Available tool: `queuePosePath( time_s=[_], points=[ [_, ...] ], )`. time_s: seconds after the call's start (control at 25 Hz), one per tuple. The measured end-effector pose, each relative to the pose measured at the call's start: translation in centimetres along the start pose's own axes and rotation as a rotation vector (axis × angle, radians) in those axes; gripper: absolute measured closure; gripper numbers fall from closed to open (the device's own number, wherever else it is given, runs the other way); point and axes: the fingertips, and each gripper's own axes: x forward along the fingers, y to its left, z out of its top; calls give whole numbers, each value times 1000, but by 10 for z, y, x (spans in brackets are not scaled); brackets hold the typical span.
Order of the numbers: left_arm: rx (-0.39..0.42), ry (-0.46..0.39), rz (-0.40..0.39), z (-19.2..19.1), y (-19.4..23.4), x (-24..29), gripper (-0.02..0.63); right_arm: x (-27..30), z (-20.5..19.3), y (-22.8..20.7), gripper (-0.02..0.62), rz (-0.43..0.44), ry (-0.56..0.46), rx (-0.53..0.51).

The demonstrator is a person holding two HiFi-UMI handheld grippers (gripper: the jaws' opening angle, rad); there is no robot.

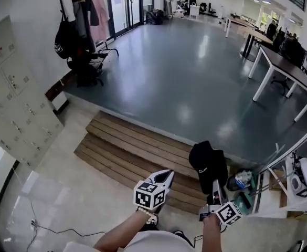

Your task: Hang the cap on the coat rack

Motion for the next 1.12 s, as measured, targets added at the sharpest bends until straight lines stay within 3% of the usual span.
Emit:
queuePosePath(
  time_s=[0.56,1.12],
  points=[
    [-71,-128,203,18,71,-77,603,71,-60,67,575,198,183,-10],
    [-126,-209,385,3,83,-146,603,80,-99,111,575,344,322,-20]
  ],
)
